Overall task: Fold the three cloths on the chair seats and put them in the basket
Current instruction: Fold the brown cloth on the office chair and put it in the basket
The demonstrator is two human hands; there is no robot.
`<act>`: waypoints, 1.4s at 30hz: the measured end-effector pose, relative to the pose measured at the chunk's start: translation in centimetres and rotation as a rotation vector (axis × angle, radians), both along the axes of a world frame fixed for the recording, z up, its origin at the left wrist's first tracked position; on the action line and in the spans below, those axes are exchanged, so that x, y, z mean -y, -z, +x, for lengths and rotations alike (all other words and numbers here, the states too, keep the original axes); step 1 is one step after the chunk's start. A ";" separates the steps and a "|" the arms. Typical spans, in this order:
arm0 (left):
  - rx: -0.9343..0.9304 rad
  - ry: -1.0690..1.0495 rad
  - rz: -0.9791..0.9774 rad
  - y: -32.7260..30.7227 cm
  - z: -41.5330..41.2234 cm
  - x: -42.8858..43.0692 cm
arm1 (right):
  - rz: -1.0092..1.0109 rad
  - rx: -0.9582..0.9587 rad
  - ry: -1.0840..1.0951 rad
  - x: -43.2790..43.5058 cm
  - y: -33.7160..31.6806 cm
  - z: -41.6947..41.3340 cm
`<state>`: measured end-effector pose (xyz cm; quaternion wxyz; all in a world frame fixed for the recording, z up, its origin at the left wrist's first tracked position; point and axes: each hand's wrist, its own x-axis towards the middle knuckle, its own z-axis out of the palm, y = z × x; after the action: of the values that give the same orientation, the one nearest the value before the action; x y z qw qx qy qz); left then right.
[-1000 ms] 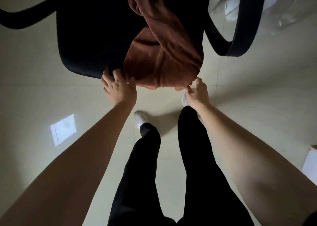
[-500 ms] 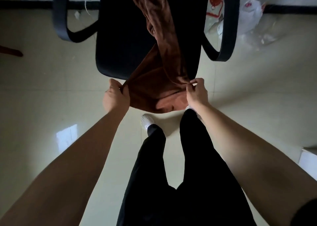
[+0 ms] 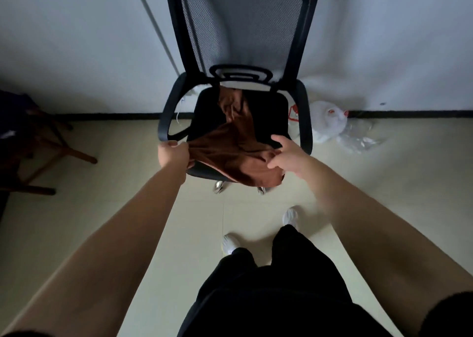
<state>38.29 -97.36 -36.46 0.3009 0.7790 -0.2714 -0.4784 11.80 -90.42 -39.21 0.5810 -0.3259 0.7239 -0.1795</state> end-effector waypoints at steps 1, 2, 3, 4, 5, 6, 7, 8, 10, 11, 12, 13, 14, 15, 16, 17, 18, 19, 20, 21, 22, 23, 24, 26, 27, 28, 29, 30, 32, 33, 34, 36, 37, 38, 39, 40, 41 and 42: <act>-0.012 -0.006 -0.033 -1.3 0.1 0.2 | -0.044 -0.141 -0.139 0.0 -0.9 -0.4; -0.015 -0.019 -0.066 -2.5 0.3 0.4 | -0.089 -0.264 -0.224 0.0 -1.6 -0.8; -0.018 -0.029 -0.099 -3.8 0.6 0.7 | -0.125 -0.366 -0.262 0.2 -2.4 -1.3; -0.021 -0.048 -0.119 -4.5 0.9 1.0 | -0.153 -0.447 -0.269 0.3 -2.8 -1.8; -0.025 -0.067 -0.143 -5.5 1.1 1.4 | -0.181 -0.511 -0.250 0.5 -3.5 -2.2; -0.026 -0.075 -0.173 -6.3 1.3 1.7 | -0.205 -0.550 -0.209 0.7 -4.0 -2.7; -0.016 -0.070 -0.198 -7.1 1.4 1.9 | -0.207 -0.539 -0.141 0.9 -4.6 -2.9; -0.008 -0.059 -0.220 -8.1 1.3 2.1 | -0.218 -0.486 -0.050 1.0 -5.6 -3.2; -0.006 -0.045 -0.252 -9.4 1.0 2.3 | -0.216 -0.292 0.162 1.3 -7.6 -3.1; -0.007 -0.042 -0.264 -9.9 0.9 2.4 | -0.206 -0.208 0.247 1.6 -8.4 -3.0; -0.009 -0.036 -0.274 -10.3 0.7 2.4 | -0.202 -0.145 0.318 1.8 -9.2 -2.9; -0.019 -0.033 -0.281 -10.8 0.6 2.5 | -0.203 -0.080 0.383 2.1 -10.0 -2.9; -0.028 -0.026 -0.282 -11.0 0.5 2.7 | -0.202 0.006 0.450 2.4 -10.7 -2.7; -0.042 -0.015 -0.281 -11.5 0.6 2.8 | -0.202 0.100 0.508 2.9 -11.4 -2.7; -0.060 -0.005 -0.278 -11.7 0.6 3.0 | -0.209 0.176 0.551 3.3 -12.0 -2.6; -0.085 0.003 -0.274 -11.9 0.6 3.1 | -0.221 0.230 0.579 3.7 -12.4 -2.6; -0.116 0.005 -0.275 -12.2 0.5 3.3 | -0.238 0.274 0.593 4.2 -13.0 -2.5; -0.146 0.011 -0.277 -12.5 0.5 3.3 | -0.260 0.307 0.595 4.5 -13.4 -2.4; -0.172 0.019 -0.288 -12.9 0.4 3.3 | -0.293 0.327 0.582 4.8 -14.1 -2.3; -0.187 0.031 -0.301 -13.2 0.4 3.4 | -0.332 0.339 0.569 5.0 -14.5 -2.3; -0.197 0.042 -0.320 -13.5 0.4 3.6 | -0.384 0.350 0.568 5.3 -15.2 -2.3; -0.204 0.048 -0.335 -13.8 0.4 3.7 | -0.437 0.353 0.567 5.4 -15.8 -2.3; -0.214 0.047 -0.351 -14.1 0.4 3.9 | -0.489 0.341 0.560 5.5 -16.5 -2.3; -0.247 0.046 -0.376 -14.6 0.6 4.3 | -0.577 0.238 0.483 5.6 -17.4 -2.4; -0.262 0.052 -0.380 -14.8 0.7 4.6 | -0.607 0.132 0.423 5.6 -17.7 -2.6; -0.259 0.066 -0.390 -15.1 0.8 4.8 | -0.630 0.010 0.365 5.6 -18.1 -2.8; -0.213 0.089 -0.409 -15.4 0.9 5.0 | -0.651 -0.119 0.314 5.4 -18.6 -2.8; -0.124 0.116 -0.437 -15.6 1.0 5.2 | -0.681 -0.229 0.279 5.3 -19.0 -2.9; 0.039 0.140 -0.507 -16.1 1.4 5.6 | -0.776 -0.391 0.264 5.3 -19.6 -3.1; 0.076 0.134 -0.547 -16.4 1.4 5.7 | -0.824 -0.446 0.275 5.2 -20.0 -3.2; 0.091 0.123 -0.591 -16.9 1.4 5.7 | -0.865 -0.493 0.290 5.2 -20.4 -3.3; 0.106 0.091 -0.694 -18.0 1.3 5.8 | -0.924 -0.557 0.313 5.1 -21.6 -3.4; 0.100 0.081 -0.744 -18.6 1.3 5.9 | -0.961 -0.576 0.315 5.2 -22.3 -3.5; 0.092 0.078 -0.791 -19.2 1.4 6.0 | -1.001 -0.597 0.314 5.4 -23.0 -3.7; 0.088 0.073 -0.826 -19.6 1.5 6.3 | -1.052 -0.620 0.314 5.5 -23.8 -3.8; 0.088 0.058 -0.848 -20.1 1.7 6.6 | -1.103 -0.639 0.323 5.8 -24.4 -3.9; 0.088 0.033 -0.842 -20.5 2.0 7.0 | -1.142 -0.652 0.341 6.0 -24.9 -4.1; 0.067 0.011 -0.835 -21.1 2.2 7.2 | -1.165 -0.658 0.365 6.3 -25.5 -4.2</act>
<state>40.54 -104.59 -15.40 0.5794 0.6039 -0.4557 -0.3033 7.59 -96.71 -13.71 0.0219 -0.4953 0.6913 -0.5256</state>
